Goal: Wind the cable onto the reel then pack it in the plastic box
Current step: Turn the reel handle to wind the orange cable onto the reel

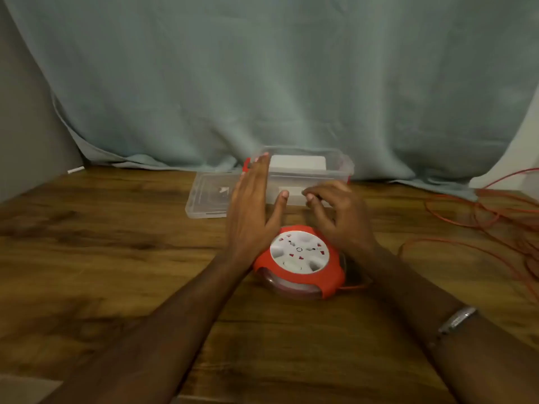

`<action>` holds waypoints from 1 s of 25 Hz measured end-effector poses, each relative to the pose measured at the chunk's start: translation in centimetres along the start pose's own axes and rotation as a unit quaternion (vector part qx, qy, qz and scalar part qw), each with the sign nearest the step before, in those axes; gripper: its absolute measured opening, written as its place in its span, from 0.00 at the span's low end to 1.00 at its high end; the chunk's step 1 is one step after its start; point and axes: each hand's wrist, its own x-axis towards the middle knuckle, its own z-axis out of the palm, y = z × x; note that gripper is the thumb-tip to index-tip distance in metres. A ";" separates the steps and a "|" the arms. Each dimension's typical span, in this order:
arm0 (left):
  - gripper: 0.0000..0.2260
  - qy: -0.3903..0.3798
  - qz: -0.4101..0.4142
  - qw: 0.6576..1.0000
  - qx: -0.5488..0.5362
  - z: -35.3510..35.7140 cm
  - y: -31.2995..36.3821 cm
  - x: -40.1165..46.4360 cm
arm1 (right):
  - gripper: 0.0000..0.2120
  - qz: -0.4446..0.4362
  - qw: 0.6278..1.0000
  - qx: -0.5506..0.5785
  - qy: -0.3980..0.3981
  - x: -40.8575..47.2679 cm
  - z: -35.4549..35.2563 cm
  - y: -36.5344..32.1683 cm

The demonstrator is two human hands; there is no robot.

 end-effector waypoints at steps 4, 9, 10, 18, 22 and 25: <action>0.33 -0.070 -0.069 0.986 -0.135 -1.2 0.1 0.0 | 0.10 -0.047 0.988 -0.030 -0.147 0.1 -1.5 -0.2; 0.45 -0.513 -0.108 0.820 -0.231 -3.5 -2.0 0.6 | 0.14 0.019 0.917 0.037 -0.396 0.3 -3.7 0.2; 0.48 -0.540 -0.105 0.801 -0.235 -3.7 -2.2 0.5 | 0.16 0.038 0.904 0.055 -0.422 0.4 -3.9 0.3; 0.48 -0.528 -0.134 0.797 -0.260 -3.8 -4.2 0.3 | 0.19 0.070 0.900 0.100 -0.419 0.7 -3.4 0.1; 0.50 -0.480 -0.140 0.830 -0.249 -3.7 -4.4 0.3 | 0.27 -0.002 0.904 0.034 -0.425 2.7 -2.3 -0.3; 0.48 -0.459 -0.116 0.851 -0.227 -3.4 -4.3 0.2 | 0.31 0.017 0.915 0.011 -0.403 2.6 -1.0 -0.5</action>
